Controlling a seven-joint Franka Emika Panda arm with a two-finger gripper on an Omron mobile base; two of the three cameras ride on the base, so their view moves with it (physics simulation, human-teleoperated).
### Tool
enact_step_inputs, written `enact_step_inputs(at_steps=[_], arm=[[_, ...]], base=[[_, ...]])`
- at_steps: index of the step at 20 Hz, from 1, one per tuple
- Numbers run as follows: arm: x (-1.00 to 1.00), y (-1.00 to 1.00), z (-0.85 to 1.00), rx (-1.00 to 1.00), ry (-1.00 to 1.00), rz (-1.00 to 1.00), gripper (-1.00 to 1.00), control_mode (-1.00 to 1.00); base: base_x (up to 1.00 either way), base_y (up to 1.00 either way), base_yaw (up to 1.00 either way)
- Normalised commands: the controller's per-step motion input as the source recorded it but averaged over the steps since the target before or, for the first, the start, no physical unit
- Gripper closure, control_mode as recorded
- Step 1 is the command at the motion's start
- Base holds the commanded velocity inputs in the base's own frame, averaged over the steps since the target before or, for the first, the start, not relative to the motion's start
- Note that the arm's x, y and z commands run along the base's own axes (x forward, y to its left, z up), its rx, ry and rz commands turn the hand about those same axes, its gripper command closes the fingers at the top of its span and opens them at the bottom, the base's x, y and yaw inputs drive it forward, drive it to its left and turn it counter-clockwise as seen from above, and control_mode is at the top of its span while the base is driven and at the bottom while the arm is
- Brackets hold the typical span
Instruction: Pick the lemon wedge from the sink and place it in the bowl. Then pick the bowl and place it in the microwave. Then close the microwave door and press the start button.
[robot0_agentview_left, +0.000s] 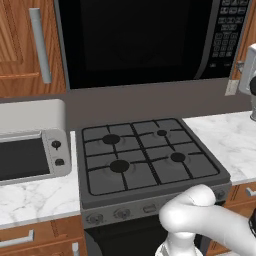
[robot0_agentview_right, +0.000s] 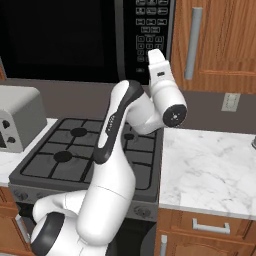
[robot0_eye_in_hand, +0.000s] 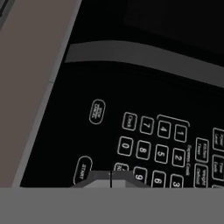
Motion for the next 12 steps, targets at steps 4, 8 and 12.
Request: enact_step_inputs(at_steps=[4,8,12], arm=[[0.12,0.00,-0.02,0.00,0.00,0.00,1.00,-1.00],[0.08,0.06,-0.17,-0.02,0.00,0.00,1.00,-1.00],[0.15,0.00,-0.16,0.00,0.00,0.00,1.00,-1.00]], base=[[0.00,0.00,0.00],[0.00,0.00,0.00],[0.00,0.00,0.00]])
